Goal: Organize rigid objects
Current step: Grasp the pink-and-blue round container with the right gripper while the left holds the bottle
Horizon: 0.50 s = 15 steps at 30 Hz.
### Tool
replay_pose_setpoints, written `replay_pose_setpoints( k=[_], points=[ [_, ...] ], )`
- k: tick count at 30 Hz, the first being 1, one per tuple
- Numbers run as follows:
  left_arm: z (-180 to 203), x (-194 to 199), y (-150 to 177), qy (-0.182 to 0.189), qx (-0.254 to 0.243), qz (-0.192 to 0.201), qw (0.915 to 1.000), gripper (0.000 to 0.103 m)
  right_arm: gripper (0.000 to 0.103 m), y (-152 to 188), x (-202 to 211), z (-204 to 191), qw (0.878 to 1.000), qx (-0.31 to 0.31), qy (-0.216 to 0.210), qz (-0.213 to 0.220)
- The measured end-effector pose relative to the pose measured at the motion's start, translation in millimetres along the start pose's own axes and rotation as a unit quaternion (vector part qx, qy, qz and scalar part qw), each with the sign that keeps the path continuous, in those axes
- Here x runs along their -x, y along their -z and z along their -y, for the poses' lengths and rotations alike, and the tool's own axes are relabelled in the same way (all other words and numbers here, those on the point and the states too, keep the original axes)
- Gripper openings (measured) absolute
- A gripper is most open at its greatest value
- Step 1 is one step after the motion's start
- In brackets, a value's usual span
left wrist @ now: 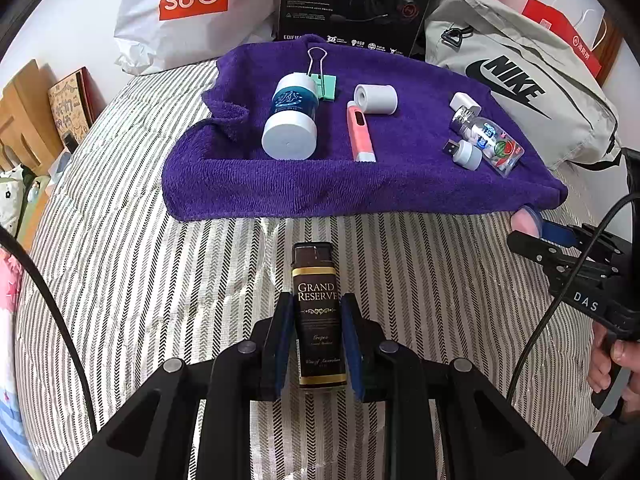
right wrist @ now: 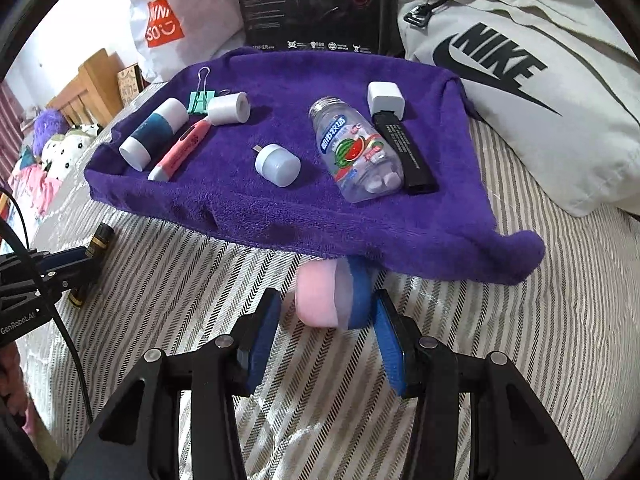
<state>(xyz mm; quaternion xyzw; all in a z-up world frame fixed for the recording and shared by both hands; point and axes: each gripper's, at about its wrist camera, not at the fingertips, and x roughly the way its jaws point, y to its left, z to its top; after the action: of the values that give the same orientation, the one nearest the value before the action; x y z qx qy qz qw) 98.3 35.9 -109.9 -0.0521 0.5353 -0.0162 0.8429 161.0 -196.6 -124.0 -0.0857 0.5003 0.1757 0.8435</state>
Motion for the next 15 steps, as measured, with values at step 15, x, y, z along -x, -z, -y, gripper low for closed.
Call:
replay_pose_setpoints(
  k=[15],
  points=[
    [-10.3,6.4,2.7,0.024,0.013,0.005,0.9996,0.023,0.037,-0.3,7.7,0.2,1.000,0.026,0.003,0.001]
  ],
)
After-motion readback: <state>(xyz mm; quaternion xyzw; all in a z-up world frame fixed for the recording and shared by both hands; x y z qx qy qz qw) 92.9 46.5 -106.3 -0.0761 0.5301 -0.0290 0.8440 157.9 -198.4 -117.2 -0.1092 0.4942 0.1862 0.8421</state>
